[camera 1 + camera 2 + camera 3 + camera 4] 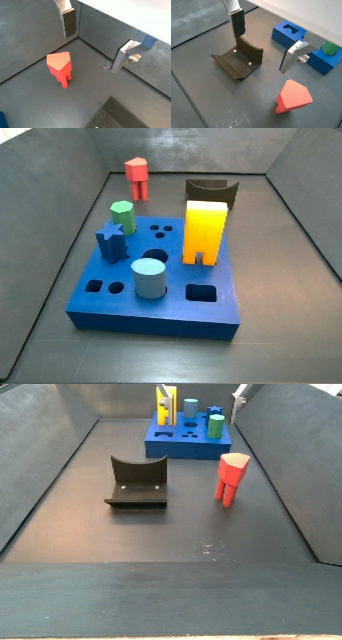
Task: Pick up the 3 prong object. Move up. Move to above the board. Insert the 3 prong object.
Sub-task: Pick up the 3 prong object.
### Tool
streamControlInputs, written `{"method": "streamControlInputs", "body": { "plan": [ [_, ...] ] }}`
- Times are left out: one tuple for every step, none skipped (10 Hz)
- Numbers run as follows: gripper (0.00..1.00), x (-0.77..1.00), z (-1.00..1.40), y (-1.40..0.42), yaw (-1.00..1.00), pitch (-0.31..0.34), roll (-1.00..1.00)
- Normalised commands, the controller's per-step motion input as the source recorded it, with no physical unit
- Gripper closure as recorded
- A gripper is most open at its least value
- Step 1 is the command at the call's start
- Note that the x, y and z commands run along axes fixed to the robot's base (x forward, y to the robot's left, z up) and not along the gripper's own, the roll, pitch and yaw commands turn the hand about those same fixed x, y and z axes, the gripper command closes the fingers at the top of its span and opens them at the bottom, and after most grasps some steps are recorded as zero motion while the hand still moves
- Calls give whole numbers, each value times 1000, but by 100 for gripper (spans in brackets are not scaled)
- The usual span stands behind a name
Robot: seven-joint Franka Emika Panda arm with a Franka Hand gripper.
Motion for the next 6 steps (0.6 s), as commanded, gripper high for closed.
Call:
{"method": "streamControlInputs", "body": {
  "plan": [
    [0,-446,-457,0,-243,-123,0],
    [0,-746,-726,-26,-340,-174,-56],
    [0,-771,-809,-11,-377,-131,-129],
    [0,-786,-274,0,-431,-10,0],
    [0,-620,-131,123,-614,-14,0],
    [0,-366,-360,0,-777,-73,-91]
  ]
}}
